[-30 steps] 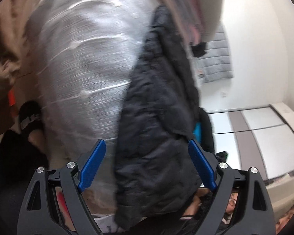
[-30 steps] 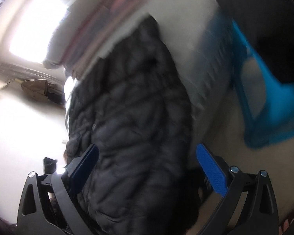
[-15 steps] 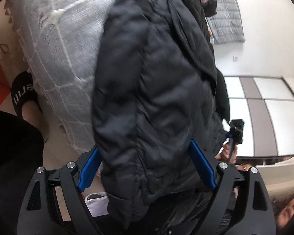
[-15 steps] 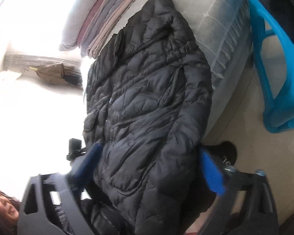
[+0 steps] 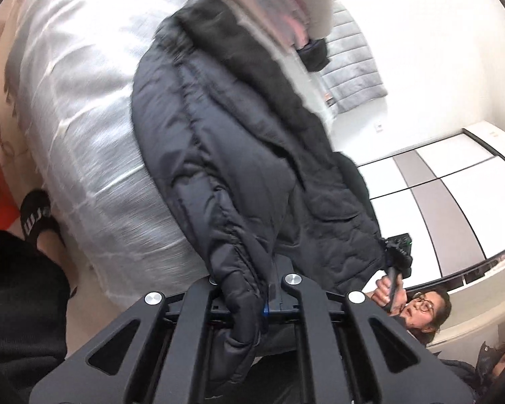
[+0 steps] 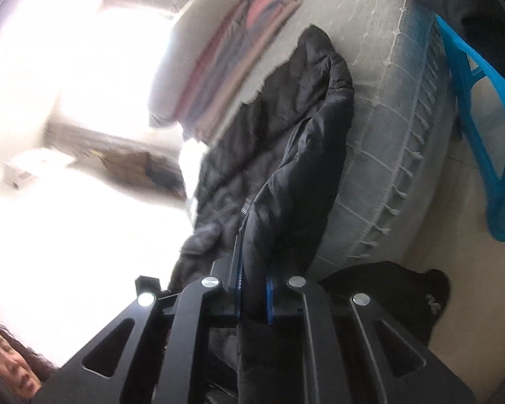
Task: Fold large clothes
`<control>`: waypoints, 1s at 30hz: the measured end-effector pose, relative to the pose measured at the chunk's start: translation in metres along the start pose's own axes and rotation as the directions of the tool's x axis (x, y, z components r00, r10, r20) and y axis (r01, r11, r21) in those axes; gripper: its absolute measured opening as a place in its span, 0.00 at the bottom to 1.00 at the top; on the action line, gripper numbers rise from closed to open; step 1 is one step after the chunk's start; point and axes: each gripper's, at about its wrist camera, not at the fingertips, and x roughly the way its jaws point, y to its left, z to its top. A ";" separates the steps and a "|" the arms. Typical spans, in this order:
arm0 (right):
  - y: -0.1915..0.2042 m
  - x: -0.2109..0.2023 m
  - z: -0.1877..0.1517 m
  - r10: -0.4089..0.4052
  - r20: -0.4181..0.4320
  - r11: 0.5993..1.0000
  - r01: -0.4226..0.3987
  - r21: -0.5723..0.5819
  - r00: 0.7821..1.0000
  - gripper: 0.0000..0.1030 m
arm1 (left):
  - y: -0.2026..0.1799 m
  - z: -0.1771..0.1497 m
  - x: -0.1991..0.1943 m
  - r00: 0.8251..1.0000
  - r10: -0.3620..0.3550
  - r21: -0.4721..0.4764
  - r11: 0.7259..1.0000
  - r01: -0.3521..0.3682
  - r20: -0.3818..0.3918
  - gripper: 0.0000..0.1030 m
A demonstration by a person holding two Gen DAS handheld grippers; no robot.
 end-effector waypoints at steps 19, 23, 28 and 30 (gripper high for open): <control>-0.038 -0.036 -0.056 0.008 -0.122 0.997 0.002 0.083 0.992 0.76 | 0.046 -0.043 -0.007 0.989 -0.042 -0.126 0.992 0.023 -0.145 0.10; -0.023 -0.029 -0.065 -0.032 -0.080 0.999 0.034 0.024 0.996 0.12 | 0.042 -0.049 -0.008 0.993 -0.011 -0.110 0.994 -0.001 -0.113 0.10; 0.004 -0.032 -0.079 0.042 -0.012 0.999 -0.042 0.016 0.999 0.09 | 0.020 -0.052 -0.017 0.999 0.006 -0.064 0.998 -0.009 -0.049 0.04; 0.020 -0.038 -0.081 0.128 0.034 0.992 -0.128 0.004 0.991 0.09 | 0.007 -0.051 -0.025 1.000 -0.020 -0.046 0.999 0.019 -0.023 0.03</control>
